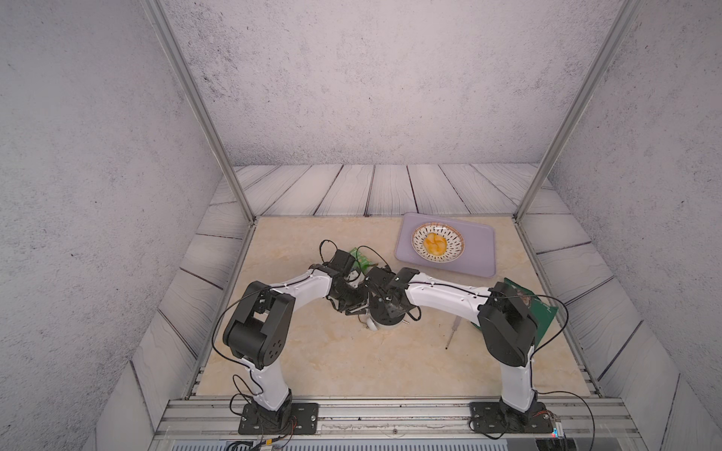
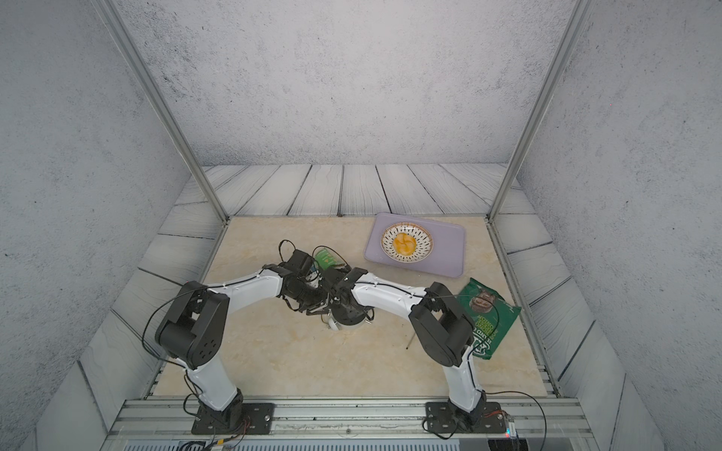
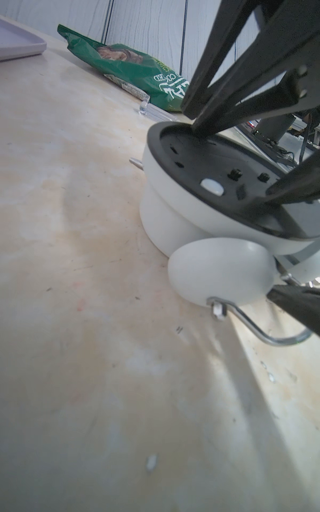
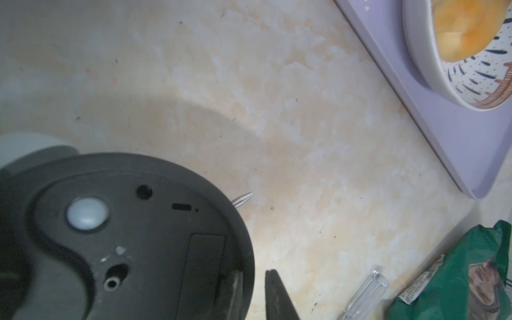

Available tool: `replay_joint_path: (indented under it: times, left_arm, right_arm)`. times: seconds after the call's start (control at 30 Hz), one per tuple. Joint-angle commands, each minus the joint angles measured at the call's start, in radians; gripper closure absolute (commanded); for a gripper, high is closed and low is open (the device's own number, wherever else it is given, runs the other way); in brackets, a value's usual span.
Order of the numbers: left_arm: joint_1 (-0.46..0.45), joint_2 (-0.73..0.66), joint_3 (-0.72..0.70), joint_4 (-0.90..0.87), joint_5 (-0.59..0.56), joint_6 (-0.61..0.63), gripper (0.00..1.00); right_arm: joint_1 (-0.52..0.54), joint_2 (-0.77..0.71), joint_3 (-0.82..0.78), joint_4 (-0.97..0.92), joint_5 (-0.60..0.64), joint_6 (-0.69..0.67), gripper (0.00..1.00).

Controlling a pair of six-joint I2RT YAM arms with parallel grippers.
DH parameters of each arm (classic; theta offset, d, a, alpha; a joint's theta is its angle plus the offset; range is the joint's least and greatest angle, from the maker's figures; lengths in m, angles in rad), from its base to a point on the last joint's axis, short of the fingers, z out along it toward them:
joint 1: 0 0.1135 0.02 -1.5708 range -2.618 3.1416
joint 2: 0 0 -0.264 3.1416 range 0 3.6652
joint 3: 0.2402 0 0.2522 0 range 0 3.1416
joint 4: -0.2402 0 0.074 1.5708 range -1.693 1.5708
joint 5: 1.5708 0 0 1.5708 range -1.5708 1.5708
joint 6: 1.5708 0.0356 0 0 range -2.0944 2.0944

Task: Remove the battery from the alarm
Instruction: Remove the cover from the alarm.

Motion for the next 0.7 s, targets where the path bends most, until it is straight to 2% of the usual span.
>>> replay_joint_path:
  times: [0.0, 0.2, 0.4, 0.67]
  left_arm:
    - [-0.003, -0.002, -0.021, -0.009, 0.003, -0.006, 0.49]
    - [-0.004, -0.001, -0.029, 0.002, 0.014, -0.012, 0.49]
    - [-0.008, -0.01, -0.037, 0.01, 0.014, -0.016, 0.49]
    - [-0.011, -0.017, -0.032, 0.0, 0.0, -0.009, 0.49]
  right_arm:
    - [0.015, 0.109, -0.114, -0.107, -0.124, 0.008, 0.79]
    - [0.015, 0.048, -0.238, 0.073, -0.305, 0.013, 0.78]
    - [0.002, 0.002, -0.295, 0.152, -0.329, 0.034, 0.78]
    - [-0.05, -0.143, -0.398, 0.272, -0.343, 0.097, 0.78]
